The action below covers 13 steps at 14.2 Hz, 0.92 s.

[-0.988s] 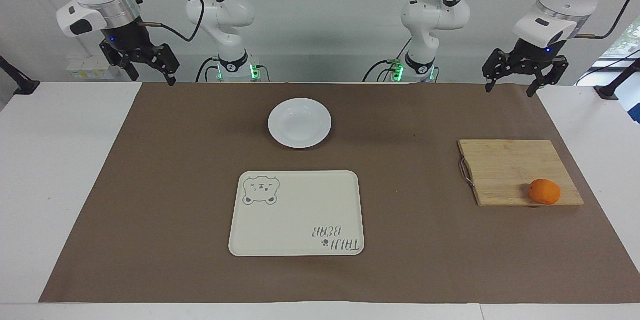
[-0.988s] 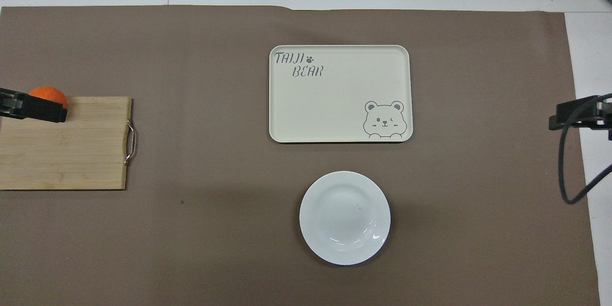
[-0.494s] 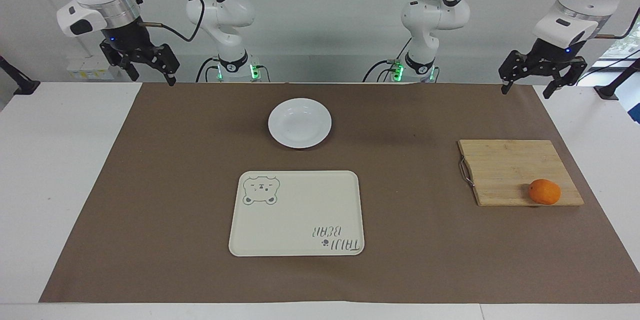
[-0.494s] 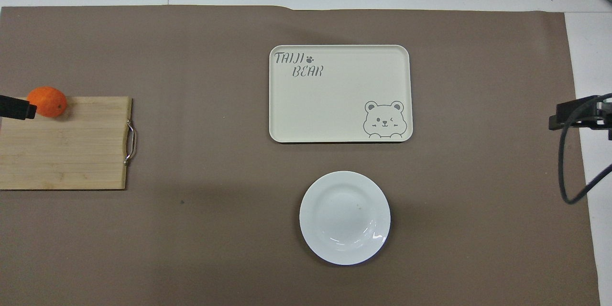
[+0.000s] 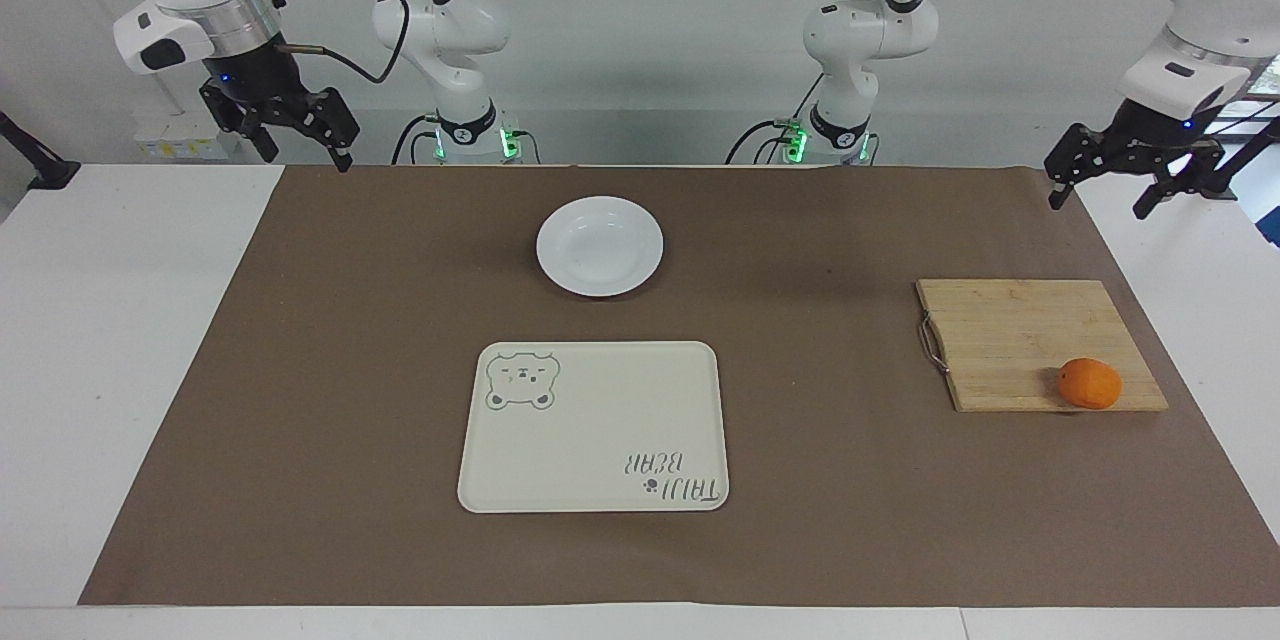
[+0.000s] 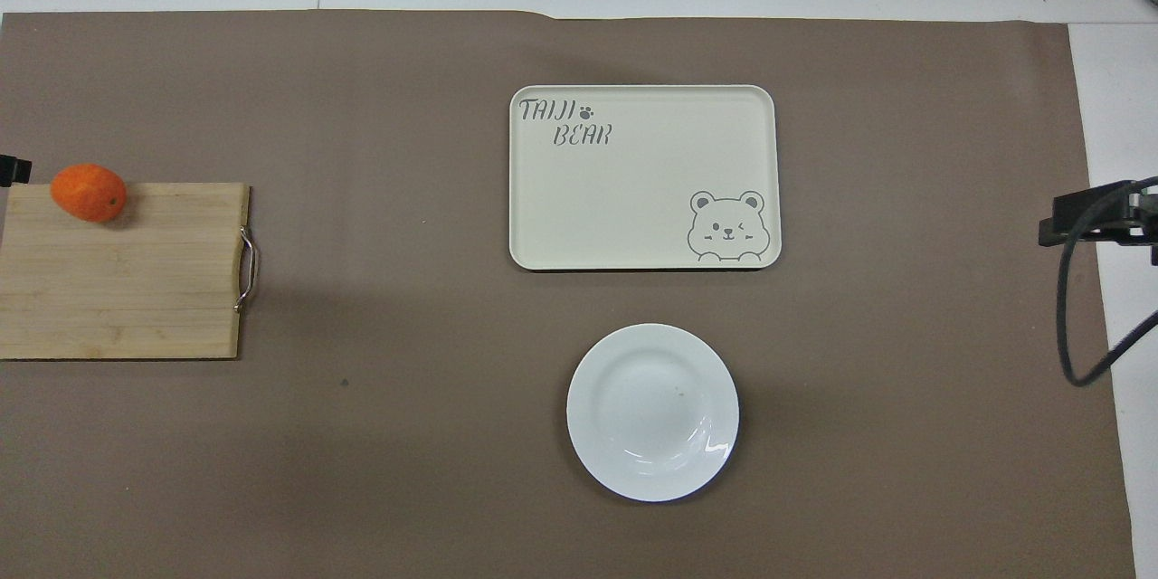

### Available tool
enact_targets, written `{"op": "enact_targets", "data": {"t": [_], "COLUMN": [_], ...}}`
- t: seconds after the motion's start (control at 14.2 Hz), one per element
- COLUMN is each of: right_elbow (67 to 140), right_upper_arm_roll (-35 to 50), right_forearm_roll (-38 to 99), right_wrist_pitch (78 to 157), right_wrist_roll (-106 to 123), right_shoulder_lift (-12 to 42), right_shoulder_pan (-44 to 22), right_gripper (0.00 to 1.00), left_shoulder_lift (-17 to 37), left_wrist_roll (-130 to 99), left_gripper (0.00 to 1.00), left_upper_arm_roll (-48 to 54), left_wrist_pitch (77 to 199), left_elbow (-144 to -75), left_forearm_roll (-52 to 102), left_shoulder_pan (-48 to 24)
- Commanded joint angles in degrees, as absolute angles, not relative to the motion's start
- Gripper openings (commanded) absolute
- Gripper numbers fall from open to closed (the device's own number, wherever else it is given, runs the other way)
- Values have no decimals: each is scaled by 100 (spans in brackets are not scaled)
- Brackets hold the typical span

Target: Place orange and plate with both arms

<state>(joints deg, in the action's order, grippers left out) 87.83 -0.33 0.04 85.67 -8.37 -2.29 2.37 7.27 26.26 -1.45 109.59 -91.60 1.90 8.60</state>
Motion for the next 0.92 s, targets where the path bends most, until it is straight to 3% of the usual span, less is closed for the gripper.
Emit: {"op": "enact_targets", "data": {"t": [0.0, 0.35, 0.85], "right_elbow": [8886, 8886, 8886], "right_upper_arm_roll": [-26, -26, -26], "right_forearm_roll": [141, 141, 141], "right_wrist_pitch": [8604, 8604, 8604], "right_wrist_roll": [-914, -914, -914], "right_shoulder_lift": [-316, -316, -316], "right_shoulder_pan": [272, 272, 264], "right_gripper": [100, 100, 100], "left_shoulder_lift": [1351, 2451, 2627], "left_wrist_roll": [3101, 3831, 4122], "left_gripper": [100, 100, 100], "left_upper_arm_roll": [-97, -79, -88], "left_wrist_pitch": [11695, 12445, 12805], "left_elbow": [-9088, -8807, -9237], "left_forearm_roll": [351, 587, 914], "left_shoulder_pan": [1063, 1493, 1476]}}
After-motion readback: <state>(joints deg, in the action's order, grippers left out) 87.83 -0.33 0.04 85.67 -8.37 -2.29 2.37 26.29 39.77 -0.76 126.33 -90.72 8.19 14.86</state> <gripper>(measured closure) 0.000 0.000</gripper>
